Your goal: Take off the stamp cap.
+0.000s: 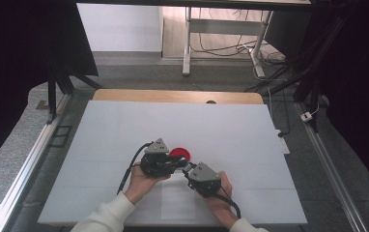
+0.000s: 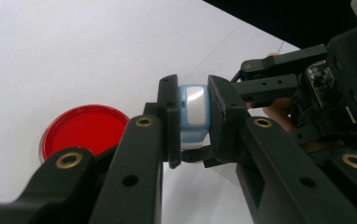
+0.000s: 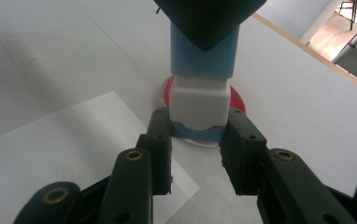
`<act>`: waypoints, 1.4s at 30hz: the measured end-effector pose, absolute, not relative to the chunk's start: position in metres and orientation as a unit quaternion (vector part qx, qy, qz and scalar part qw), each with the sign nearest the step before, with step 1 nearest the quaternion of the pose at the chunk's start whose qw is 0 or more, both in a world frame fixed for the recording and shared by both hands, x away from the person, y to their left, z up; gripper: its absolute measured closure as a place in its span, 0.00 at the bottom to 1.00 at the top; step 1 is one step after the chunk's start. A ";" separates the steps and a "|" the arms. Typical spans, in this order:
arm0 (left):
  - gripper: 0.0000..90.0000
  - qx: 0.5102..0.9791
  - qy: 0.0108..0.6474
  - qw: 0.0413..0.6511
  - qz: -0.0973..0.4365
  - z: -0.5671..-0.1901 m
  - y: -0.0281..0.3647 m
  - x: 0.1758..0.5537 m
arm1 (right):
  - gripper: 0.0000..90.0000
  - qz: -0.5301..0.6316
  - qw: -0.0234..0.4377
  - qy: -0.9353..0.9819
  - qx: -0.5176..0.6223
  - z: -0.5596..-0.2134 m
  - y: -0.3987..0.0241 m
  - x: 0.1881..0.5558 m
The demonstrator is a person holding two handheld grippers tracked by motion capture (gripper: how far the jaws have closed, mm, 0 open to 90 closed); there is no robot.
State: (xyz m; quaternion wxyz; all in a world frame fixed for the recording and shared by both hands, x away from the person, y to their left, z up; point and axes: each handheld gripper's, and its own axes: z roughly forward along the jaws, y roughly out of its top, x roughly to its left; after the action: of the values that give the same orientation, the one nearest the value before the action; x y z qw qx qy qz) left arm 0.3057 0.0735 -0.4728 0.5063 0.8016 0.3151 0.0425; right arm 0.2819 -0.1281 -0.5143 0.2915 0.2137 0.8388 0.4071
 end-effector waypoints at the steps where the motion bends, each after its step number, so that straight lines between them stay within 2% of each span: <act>1: 0.84 0.802 0.315 0.506 0.043 -0.473 0.074 0.306 | 0.73 0.408 0.292 0.838 0.215 -0.514 -0.128 0.281; 27: 0.84 0.794 0.320 0.515 0.027 -0.472 0.076 0.308 | 0.73 0.413 0.293 0.835 0.218 -0.512 -0.131 0.279; 30: 0.85 0.776 0.331 0.532 0.076 -0.461 0.088 0.305 | 0.73 0.401 0.285 0.835 0.245 -0.518 -0.134 0.283; 32: 0.85 0.758 0.342 0.550 0.066 -0.454 0.104 0.307 | 0.73 0.401 0.284 0.835 0.248 -0.522 -0.142 0.286; 35: 0.85 0.757 0.346 0.552 0.060 -0.454 0.111 0.309 | 0.73 0.413 0.289 0.828 0.246 -0.515 -0.144 0.287; 42: 0.85 0.772 0.326 0.543 0.051 -0.457 0.098 0.306 | 0.73 0.418 0.281 0.829 0.244 -0.516 -0.144 0.287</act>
State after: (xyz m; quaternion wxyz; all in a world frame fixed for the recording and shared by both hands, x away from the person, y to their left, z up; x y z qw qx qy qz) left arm 0.3057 0.0980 -0.4566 0.5431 0.7719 0.3264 0.0510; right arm 0.2870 -0.1443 -0.5163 0.2809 0.2440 0.8288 0.4179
